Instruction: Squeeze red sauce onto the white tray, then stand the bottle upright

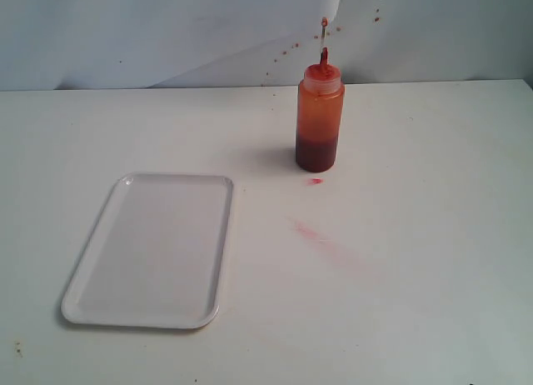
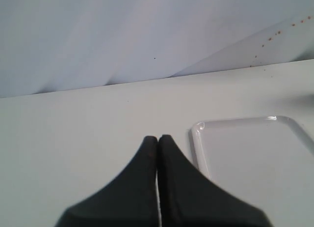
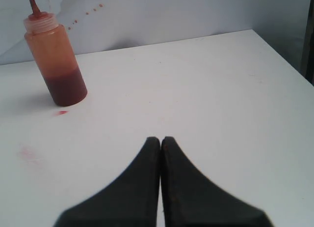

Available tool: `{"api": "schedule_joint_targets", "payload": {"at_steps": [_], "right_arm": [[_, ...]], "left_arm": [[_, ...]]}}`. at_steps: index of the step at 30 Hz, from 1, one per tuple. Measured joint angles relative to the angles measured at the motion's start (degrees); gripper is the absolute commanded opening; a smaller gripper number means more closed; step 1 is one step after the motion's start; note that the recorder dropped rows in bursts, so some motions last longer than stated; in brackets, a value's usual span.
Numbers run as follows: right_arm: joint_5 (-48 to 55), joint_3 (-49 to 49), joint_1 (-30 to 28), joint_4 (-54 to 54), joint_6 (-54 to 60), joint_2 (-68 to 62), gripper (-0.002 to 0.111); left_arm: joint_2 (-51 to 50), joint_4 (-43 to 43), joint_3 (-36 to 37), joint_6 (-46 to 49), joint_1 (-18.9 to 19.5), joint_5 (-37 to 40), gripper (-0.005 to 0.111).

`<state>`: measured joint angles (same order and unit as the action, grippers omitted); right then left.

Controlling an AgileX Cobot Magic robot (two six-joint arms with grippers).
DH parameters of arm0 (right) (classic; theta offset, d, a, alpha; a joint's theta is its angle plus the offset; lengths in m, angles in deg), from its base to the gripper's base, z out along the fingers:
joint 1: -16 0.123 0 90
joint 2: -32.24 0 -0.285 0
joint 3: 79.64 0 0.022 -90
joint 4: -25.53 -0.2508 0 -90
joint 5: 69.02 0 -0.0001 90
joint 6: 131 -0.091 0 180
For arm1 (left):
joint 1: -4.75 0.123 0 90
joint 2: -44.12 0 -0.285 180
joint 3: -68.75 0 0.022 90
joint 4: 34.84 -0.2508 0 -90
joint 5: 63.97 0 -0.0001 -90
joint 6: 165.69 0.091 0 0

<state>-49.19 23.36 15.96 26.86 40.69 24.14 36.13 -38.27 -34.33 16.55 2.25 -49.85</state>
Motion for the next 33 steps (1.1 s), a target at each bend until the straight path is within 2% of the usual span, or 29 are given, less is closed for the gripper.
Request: {"api": "schedule_joint_targets", "payload": {"at_steps": [11, 15, 19, 24, 29, 33], "right_arm": [[0.0, 0.0, 0.0, 0.0, 0.0, 0.0, 0.0], [0.0, 0.0, 0.0, 0.0, 0.0, 0.0, 0.0], [0.0, 0.0, 0.0, 0.0, 0.0, 0.0, 0.0], [0.0, 0.0, 0.0, 0.0, 0.0, 0.0, 0.0], [0.0, 0.0, 0.0, 0.0, 0.0, 0.0, 0.0], [0.0, 0.0, 0.0, 0.0, 0.0, 0.0, 0.0]], "left_arm": [[0.0, 0.0, 0.0, -0.11, 0.0, -5.17, 0.0], [0.0, 5.23, 0.0, -2.24, 0.0, -8.44, 0.0], [0.0, 15.87, 0.0, -7.26, 0.0, -18.31, 0.0], [0.0, 19.87, 0.0, -17.7, 0.0, -34.45, 0.0], [-0.45, 16.2, 0.0, -25.93, 0.0, -48.48, 0.0], [-7.71, 9.29, 0.0, -32.04, 0.0, -61.76, 0.0]]}}
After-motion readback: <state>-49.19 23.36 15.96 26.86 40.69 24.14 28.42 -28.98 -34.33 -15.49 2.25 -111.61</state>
